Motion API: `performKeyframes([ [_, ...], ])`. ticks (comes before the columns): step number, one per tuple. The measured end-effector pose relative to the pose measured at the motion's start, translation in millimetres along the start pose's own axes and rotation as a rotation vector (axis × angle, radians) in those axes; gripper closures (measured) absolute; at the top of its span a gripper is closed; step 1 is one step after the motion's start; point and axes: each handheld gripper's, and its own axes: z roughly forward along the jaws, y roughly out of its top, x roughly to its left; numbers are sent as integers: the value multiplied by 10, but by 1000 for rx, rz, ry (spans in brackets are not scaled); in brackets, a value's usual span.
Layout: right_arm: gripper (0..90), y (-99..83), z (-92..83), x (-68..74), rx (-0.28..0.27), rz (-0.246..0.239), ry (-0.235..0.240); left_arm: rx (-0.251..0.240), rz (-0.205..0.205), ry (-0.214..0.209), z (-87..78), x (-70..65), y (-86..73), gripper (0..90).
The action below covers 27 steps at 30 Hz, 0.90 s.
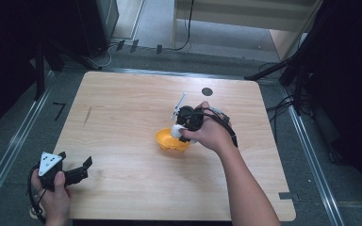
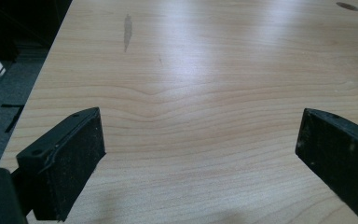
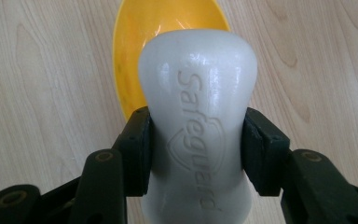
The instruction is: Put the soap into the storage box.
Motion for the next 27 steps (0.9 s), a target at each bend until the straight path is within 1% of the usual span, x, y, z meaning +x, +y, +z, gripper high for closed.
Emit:
performKeyframes([
  [4,512,43,41,4,-5,-21,2,-1,0,-1,-1,0,0,16],
  [8,511,83,69,18,-1,-23,8,0,-1,0,1,1,0,16],
  [9,511,92,78,18,-5,-30,8,0,-1,-1,1,1,0,16],
  [13,511,138,119,32,4,-46,12,-1,-2,0,1,1,0,16],
  [14,511,150,131,42,7,-42,14,-1,-1,-1,1,2,0,16],
  [17,511,183,163,51,11,-50,13,-1,-2,-1,1,1,0,16],
  [20,511,212,206,54,18,-65,14,0,-4,-1,1,3,0,16],
  [22,511,217,211,59,21,-63,15,1,-4,-1,1,3,1,16],
  [23,511,223,222,52,18,-76,15,5,-1,0,-1,2,2,16],
  [24,511,229,231,64,27,-69,16,5,0,-1,-1,4,2,16],
  [27,511,237,260,71,38,-76,10,4,-1,-2,0,4,2,16],
])
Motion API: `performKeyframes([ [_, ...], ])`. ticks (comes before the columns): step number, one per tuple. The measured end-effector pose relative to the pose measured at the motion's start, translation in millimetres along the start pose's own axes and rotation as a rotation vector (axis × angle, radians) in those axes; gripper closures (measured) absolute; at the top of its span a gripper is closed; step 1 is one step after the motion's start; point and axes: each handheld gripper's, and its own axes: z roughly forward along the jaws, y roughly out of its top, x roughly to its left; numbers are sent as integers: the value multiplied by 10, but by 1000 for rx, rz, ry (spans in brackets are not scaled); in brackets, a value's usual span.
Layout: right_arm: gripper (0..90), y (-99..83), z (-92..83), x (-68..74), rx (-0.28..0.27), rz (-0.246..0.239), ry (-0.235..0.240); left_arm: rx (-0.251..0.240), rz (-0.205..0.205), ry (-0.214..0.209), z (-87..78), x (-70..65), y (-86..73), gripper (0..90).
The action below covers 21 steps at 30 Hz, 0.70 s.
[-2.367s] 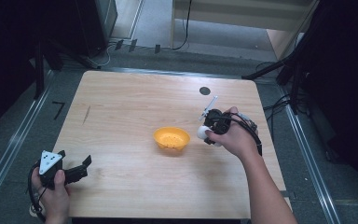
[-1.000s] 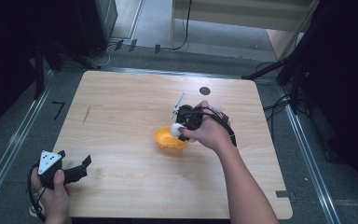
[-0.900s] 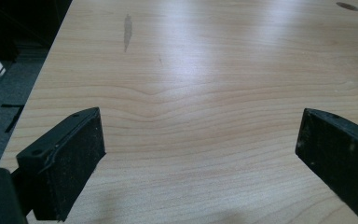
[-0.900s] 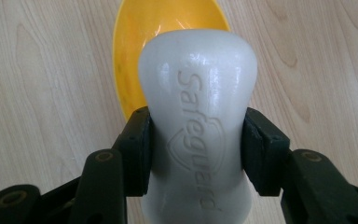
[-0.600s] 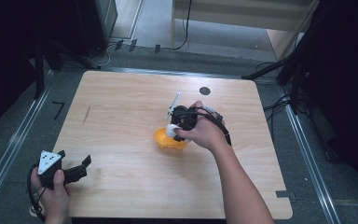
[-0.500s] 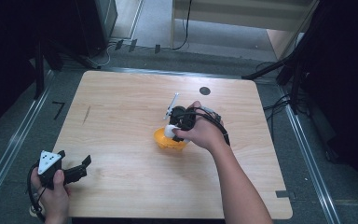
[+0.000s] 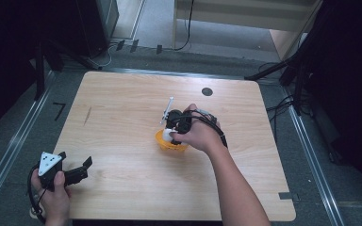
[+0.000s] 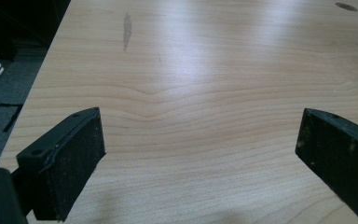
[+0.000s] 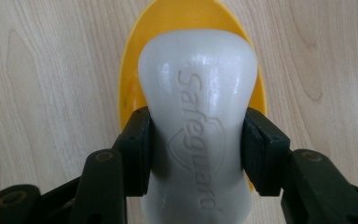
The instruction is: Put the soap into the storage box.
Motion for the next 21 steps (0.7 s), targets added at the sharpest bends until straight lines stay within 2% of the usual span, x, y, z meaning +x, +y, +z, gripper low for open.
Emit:
performKeyframes([
  [4,511,-4,27,-10,14,-5,-15,1,-1,0,0,1,0,16],
  [14,509,-1,96,-17,14,7,1,0,-6,-4,3,3,0,16],
  [16,507,6,114,-17,31,15,11,-1,-7,-5,4,4,0,16],
  [19,485,4,121,-18,24,15,13,-1,-10,-7,3,7,0,16],
  [21,453,-8,78,-35,-7,32,-4,0,-10,-8,2,9,1,16],
])
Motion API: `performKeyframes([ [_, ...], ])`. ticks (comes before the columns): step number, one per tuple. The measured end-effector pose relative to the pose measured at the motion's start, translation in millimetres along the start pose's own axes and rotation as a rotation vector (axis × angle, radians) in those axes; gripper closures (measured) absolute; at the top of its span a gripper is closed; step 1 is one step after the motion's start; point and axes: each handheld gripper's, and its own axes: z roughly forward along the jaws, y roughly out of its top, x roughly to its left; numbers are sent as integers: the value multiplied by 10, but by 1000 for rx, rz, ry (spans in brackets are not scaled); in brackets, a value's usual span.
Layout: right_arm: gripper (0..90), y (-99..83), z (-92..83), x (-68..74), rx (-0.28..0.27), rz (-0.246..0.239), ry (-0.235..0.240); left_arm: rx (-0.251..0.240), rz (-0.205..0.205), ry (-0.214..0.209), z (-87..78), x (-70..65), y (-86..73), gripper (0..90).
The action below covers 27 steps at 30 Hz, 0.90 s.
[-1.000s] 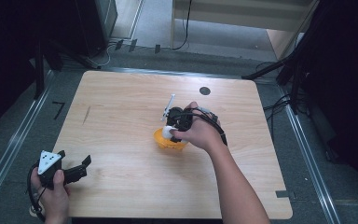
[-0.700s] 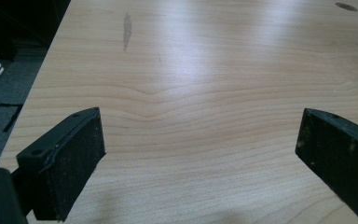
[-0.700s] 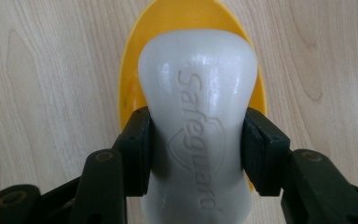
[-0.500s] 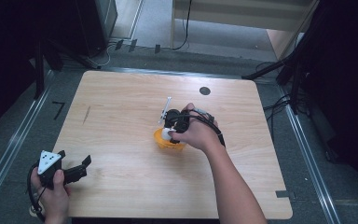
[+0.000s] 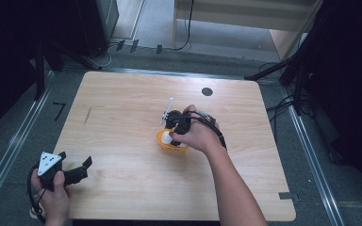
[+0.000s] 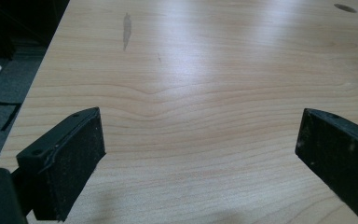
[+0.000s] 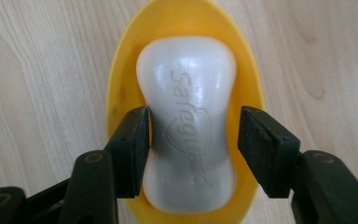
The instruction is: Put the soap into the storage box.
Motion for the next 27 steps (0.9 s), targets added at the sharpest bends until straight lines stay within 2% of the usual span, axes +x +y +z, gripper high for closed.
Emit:
performKeyframes([
  [1,454,-15,-52,-19,-24,16,6,0,0,0,0,0,0,16],
  [7,452,-100,-156,-48,-44,38,2,0,0,-1,1,0,0,16],
  [15,454,-241,-285,-84,-54,62,-11,0,0,-1,1,-2,0,16],
  [20,455,-411,-371,-113,-50,104,-23,-2,2,-1,3,-4,-1,16],
  [22,455,-433,-375,-124,-55,101,-25,-2,2,-1,3,-4,-1,16],
  [27,455,-585,-420,-151,-50,132,-34,-2,2,-1,3,-4,-1,16],
])
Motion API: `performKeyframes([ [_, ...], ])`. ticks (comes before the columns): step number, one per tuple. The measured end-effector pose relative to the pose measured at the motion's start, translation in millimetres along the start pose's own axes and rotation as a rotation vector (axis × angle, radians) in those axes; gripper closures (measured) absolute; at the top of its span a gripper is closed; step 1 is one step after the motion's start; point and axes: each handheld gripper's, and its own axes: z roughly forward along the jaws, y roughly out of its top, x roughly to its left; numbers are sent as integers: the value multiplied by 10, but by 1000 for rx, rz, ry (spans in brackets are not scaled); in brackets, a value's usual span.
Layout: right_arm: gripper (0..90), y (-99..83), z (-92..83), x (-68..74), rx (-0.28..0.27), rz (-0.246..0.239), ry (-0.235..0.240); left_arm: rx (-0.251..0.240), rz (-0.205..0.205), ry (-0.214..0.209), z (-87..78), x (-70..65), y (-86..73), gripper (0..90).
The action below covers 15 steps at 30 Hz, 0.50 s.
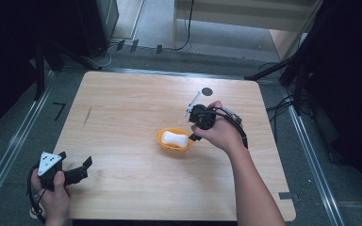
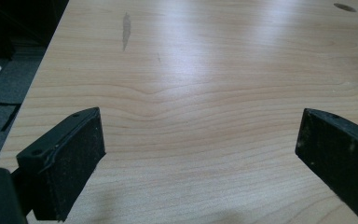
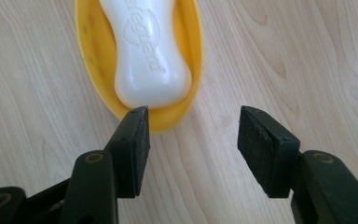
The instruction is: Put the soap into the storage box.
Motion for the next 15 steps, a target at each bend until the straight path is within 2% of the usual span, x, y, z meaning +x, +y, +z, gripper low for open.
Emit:
performKeyframes([
  [15,449,-491,-16,-94,12,87,-3,2,2,2,-1,-2,0,16],
])
